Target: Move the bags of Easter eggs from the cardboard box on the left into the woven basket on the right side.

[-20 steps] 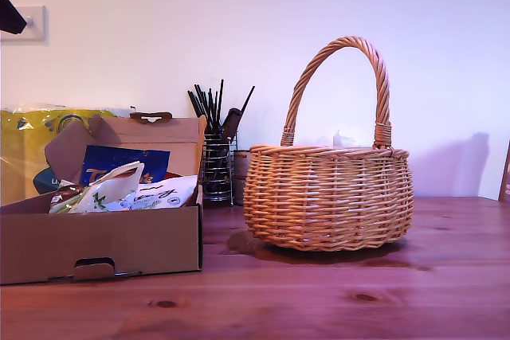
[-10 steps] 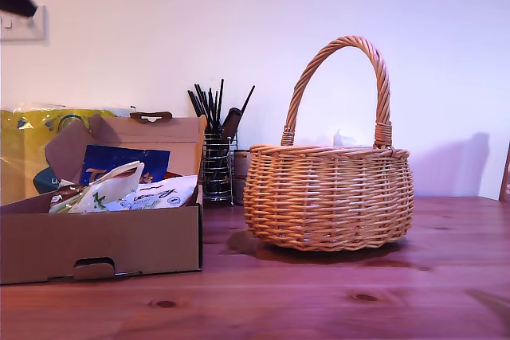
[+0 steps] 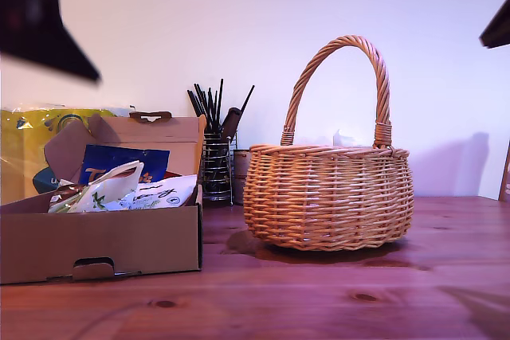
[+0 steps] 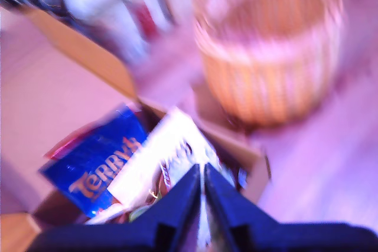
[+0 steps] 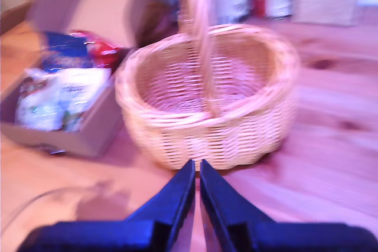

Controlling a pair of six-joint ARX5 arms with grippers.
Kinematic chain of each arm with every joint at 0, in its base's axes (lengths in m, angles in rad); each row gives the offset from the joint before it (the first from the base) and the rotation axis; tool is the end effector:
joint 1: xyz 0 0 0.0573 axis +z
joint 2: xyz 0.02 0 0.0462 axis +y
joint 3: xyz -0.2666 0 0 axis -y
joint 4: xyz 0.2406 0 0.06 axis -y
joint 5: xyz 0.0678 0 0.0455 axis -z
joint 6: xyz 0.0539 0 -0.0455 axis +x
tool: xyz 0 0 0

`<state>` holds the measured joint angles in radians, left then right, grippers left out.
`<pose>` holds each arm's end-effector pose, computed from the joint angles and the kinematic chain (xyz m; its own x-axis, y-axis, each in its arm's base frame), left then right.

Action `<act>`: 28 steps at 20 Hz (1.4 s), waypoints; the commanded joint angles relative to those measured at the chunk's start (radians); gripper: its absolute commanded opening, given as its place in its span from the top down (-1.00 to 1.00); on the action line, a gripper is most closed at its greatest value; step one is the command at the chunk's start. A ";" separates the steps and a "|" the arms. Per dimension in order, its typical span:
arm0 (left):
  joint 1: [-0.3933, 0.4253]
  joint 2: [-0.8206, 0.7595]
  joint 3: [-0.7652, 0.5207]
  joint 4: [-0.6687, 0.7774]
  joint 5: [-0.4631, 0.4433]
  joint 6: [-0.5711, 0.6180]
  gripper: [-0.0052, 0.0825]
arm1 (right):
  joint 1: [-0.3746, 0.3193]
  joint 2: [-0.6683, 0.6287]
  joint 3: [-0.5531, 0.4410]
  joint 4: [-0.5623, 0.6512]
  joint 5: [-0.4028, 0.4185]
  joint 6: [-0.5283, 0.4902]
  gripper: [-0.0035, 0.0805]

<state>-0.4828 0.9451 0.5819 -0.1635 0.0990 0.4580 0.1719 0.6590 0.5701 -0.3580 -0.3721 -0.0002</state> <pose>0.1880 -0.1046 0.2292 0.7160 -0.4869 -0.5002 0.6791 0.6518 0.3377 0.1549 0.0468 0.2541 0.7655 0.5019 -0.4026 -0.4825 0.8617 0.1569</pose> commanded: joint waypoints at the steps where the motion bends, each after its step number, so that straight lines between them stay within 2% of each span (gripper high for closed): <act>1: 0.014 0.034 0.041 -0.002 0.002 0.086 -0.28 | 0.005 -0.002 0.012 0.009 -0.023 0.003 0.95; 3: 0.029 0.093 0.075 -0.018 0.002 0.164 -0.28 | 0.005 -0.002 0.012 0.009 -0.039 0.003 0.95; 9: 0.112 0.315 0.262 -0.137 0.058 0.234 -0.28 | 0.005 -0.002 0.012 0.009 -0.048 0.004 0.95; 13: 0.169 0.504 0.454 -0.377 0.124 0.251 -0.28 | 0.005 -0.002 0.012 0.010 -0.048 0.004 0.95; 16: 0.183 0.613 0.543 -0.463 0.141 0.268 -0.30 | 0.005 -0.002 0.012 0.010 -0.048 0.004 0.95; 22: 0.191 0.727 0.560 -0.462 0.136 0.332 -0.29 | 0.005 0.003 0.012 0.010 -0.048 0.004 0.95; 28: 0.193 0.802 0.560 -0.467 0.125 0.338 -0.29 | 0.005 0.006 0.012 0.009 -0.049 0.004 0.95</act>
<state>-0.2928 1.7050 1.1507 -0.6250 0.2291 0.7891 0.1719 0.6651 0.5701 -0.3553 -0.4141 0.0002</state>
